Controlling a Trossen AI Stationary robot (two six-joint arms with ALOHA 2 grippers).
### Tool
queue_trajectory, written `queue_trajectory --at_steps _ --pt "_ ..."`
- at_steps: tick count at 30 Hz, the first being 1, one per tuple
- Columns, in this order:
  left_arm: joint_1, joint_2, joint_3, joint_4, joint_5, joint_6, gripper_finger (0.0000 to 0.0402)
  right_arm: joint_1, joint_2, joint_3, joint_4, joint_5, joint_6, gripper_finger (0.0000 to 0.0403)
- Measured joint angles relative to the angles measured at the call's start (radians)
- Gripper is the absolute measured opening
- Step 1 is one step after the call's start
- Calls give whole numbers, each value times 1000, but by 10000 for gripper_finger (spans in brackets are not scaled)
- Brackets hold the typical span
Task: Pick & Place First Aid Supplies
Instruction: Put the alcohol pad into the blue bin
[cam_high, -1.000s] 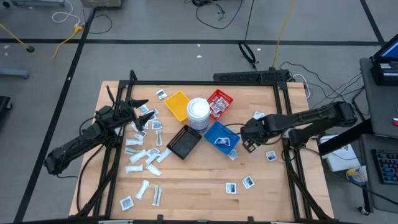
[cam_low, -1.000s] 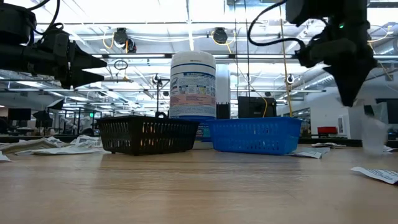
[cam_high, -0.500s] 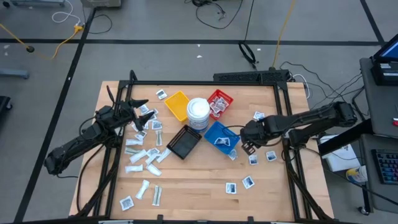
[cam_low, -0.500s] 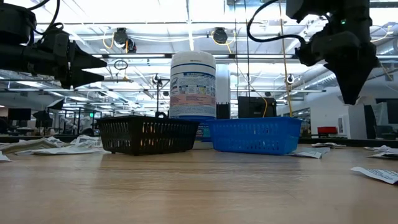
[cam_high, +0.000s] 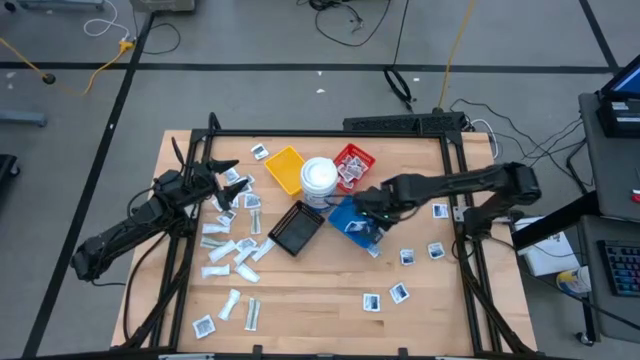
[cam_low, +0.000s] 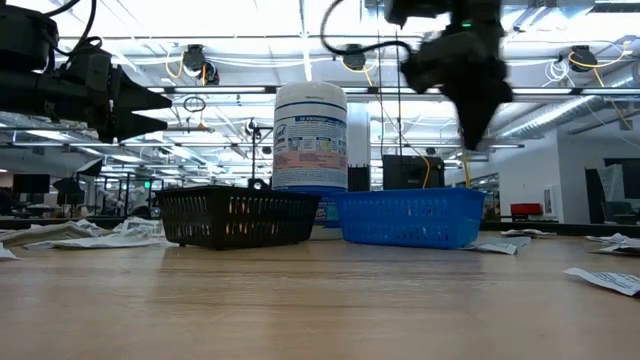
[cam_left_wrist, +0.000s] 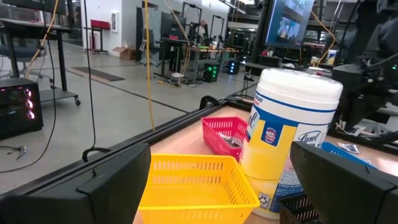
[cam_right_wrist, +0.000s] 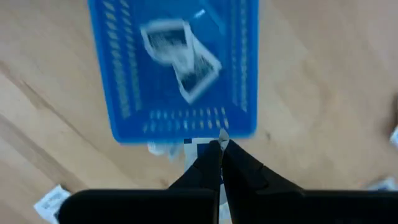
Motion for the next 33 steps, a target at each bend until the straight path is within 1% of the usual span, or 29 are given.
queue_trajectory --at_steps 7,11,13,21,26,31,33 --pt "0 0 0 0 0 0 392 -58 138 184 -41 -26 -122 0" --pt "0 0 0 0 0 0 392 -80 174 249 -64 -26 -149 0" --pt "0 0 0 0 0 0 392 -84 180 250 -46 -25 -150 0" --pt "0 0 0 0 0 0 392 -78 221 181 54 -24 -140 0" --pt "0 0 0 0 0 0 392 -66 240 136 151 -23 -139 0" --pt "0 0 0 0 0 0 392 -64 234 79 228 -26 -131 0" --pt "0 0 0 0 0 0 392 -63 240 63 233 -23 -131 0"
